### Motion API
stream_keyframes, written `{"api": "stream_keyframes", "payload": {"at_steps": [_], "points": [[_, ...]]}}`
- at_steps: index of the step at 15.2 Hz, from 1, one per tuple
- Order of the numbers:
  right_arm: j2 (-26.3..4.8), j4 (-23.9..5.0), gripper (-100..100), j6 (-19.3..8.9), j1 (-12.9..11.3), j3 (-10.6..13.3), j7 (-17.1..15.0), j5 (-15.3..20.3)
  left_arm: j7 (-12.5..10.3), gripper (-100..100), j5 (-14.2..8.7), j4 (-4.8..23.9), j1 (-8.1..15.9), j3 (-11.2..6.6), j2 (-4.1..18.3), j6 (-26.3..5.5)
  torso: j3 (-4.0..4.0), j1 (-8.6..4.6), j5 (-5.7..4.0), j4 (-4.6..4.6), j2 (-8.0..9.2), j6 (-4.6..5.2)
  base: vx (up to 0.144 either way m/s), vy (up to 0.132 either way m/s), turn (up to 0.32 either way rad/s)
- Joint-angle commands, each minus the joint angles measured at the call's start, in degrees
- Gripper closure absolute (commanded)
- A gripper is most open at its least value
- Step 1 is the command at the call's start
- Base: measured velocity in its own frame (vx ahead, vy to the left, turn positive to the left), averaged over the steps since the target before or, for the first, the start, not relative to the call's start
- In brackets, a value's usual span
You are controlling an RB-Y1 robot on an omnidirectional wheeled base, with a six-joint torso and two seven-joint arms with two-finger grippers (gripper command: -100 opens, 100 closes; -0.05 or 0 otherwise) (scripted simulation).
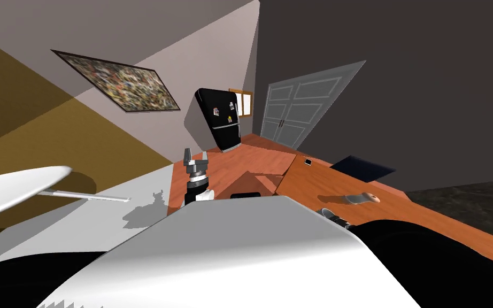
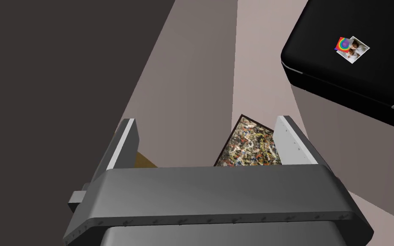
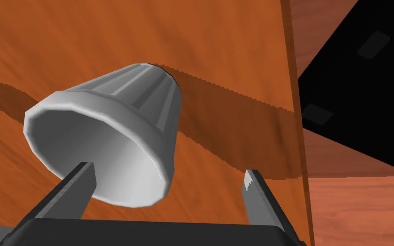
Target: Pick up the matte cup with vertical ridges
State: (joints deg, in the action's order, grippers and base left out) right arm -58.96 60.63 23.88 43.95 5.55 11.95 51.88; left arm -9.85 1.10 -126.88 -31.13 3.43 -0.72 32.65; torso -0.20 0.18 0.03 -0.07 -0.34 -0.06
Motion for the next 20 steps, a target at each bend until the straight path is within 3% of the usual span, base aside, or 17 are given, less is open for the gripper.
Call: {"api": "stream_keyframes", "payload": {"at_steps": [1, 4, 5, 9, 10, 11, 15, 16, 19, 20], "points": [[-0.18, -0.34, -100, -0.09, 1.72, 0.11, 0.54, 1.09, 0.00, 0, 0.00, 0.00, 0.00, 0.00, 0.00, 0.00, 0.00, 0.00, 0.00, 0.00, 0.00, 0.00, 0.069, 0.013, 0.149], [-0.34, -4.06, -100, 0.61, 2.59, 1.44, 1.41, 3.95, 0.00, 0, 0.00, 0.00, 0.00, 0.00, 0.00, 0.00, 0.05, 0.06, 0.03, 0.01, 0.09, 0.04, 0.066, 0.023, 0.191], [0.08, -3.43, -100, 0.45, 1.82, 1.08, 1.47, 3.10, 0.00, 0, 0.00, 0.00, 0.00, 0.00, 0.00, 0.00, 0.06, 0.06, 0.03, 0.02, 0.10, 0.04, 0.037, 0.011, 0.061], [4.13, -6.10, -100, -1.76, -0.90, 3.28, 3.09, 3.31, 0.00, 0, 0.00, 0.00, 0.00, -0.01, 0.01, 0.00, 0.23, -0.30, -0.07, 0.09, 0.41, 0.06, -0.013, -0.068, 0.085], [3.58, -6.96, -100, -0.43, -1.20, 2.62, 3.37, 3.29, 0.00, 0, 0.00, 0.00, 0.01, -0.01, 0.01, 0.00, 0.27, -0.39, -0.08, 0.10, 0.47, 0.07, -0.018, -0.063, 0.041], [3.76, -7.13, 100, -0.55, -1.34, 2.71, 3.56, 3.28, 0.00, 0, 0.00, 0.00, 0.00, -0.01, 0.01, 0.00, 0.27, -0.34, -0.07, 0.10, 0.47, 0.08, -0.005, -0.023, 0.006], [3.76, -7.16, 100, -0.56, -1.29, 2.70, 3.52, 3.26, 0.00, 0, 0.00, 0.00, 0.00, -0.01, 0.00, 0.00, 0.25, -0.11, -0.03, 0.11, 0.43, 0.04, -0.001, -0.003, -0.002], [2.92, -5.44, 100, -1.05, -0.12, 2.65, 2.64, 3.31, 0.00, 0, 0.00, 0.00, 0.00, -0.01, 0.00, 0.00, 0.25, -0.10, -0.03, 0.11, 0.42, 0.04, 0.006, 0.019, -0.035], [0.10, -3.90, 100, 0.61, 1.69, 1.18, 1.59, 3.30, 0.00, 0, 0.00, 0.00, 0.00, -0.01, 0.00, 0.00, 0.23, 0.17, 0.06, 0.07, 0.40, 0.08, 0.015, 0.067, -0.096], [1.10, -4.03, 100, -0.44, 1.33, 1.81, 1.85, 3.27, 0.00, 0, 0.00, 0.00, -0.01, 0.00, -0.01, 0.00, 0.21, 0.28, 0.10, 0.07, 0.37, 0.07, 0.014, 0.057, -0.049]]}}
